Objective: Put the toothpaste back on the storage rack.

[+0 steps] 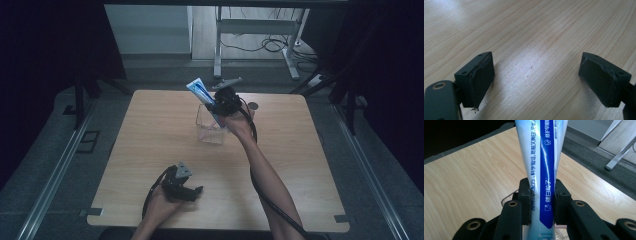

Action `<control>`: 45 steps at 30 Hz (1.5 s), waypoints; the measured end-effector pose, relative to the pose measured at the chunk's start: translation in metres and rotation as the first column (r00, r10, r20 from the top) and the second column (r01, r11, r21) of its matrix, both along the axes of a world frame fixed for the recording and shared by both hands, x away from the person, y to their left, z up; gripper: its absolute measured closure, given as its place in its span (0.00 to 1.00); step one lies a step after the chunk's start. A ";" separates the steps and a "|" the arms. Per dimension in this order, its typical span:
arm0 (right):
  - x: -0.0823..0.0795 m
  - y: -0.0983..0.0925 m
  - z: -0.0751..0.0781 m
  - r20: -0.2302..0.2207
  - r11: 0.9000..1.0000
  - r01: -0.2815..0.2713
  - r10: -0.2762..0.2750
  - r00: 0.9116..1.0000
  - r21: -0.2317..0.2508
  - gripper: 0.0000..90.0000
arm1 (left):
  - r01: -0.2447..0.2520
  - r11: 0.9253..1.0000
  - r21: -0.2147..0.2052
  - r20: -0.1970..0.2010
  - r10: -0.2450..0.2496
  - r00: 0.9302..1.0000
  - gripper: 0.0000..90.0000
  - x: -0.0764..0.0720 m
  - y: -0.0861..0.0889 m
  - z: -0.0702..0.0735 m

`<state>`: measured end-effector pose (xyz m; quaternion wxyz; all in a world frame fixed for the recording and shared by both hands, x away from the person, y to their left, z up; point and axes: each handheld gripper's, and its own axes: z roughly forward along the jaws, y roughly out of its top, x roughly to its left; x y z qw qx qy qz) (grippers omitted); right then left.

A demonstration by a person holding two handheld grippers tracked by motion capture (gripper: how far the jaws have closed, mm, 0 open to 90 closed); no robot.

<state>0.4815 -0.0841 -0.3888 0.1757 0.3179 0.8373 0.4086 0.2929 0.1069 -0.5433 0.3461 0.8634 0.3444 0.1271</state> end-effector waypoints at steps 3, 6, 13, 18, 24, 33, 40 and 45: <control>0.002 0.004 0.000 0.009 1.000 -0.003 0.003 1.000 0.003 0.81 | 0.000 1.000 0.000 0.000 0.000 1.000 0.15 0.000 0.000 0.000; 0.004 0.007 0.001 0.018 1.000 -0.003 0.003 1.000 0.006 0.81 | 0.000 1.000 0.000 0.000 0.000 1.000 0.15 0.000 0.000 0.000; 0.009 0.016 0.003 0.027 1.000 -0.003 0.003 1.000 0.006 0.81 | 0.001 1.000 0.000 0.000 -0.001 1.000 0.15 0.000 0.000 0.000; 0.014 0.022 0.003 0.036 1.000 -0.006 0.006 0.999 0.004 0.81 | 0.000 1.000 0.000 0.000 0.000 1.000 0.15 0.000 0.000 0.000; 0.019 0.030 0.002 0.050 1.000 -0.006 0.006 0.999 0.008 0.81 | 0.000 1.000 0.000 0.000 0.000 1.000 0.15 0.000 0.000 0.000; 0.023 0.034 -0.005 0.076 1.000 -0.017 0.017 0.997 0.000 0.81 | -0.001 1.000 0.001 0.000 0.001 1.000 0.15 0.000 0.000 0.000; 0.026 0.033 -0.016 0.071 1.000 -0.022 0.023 0.997 -0.016 0.80 | -0.001 1.000 0.001 0.000 0.001 1.000 0.15 0.000 0.000 0.000; 0.027 0.030 -0.023 0.065 1.000 -0.017 0.018 0.998 -0.016 0.80 | -0.001 1.000 0.001 -0.001 0.001 1.000 0.15 0.000 0.000 0.000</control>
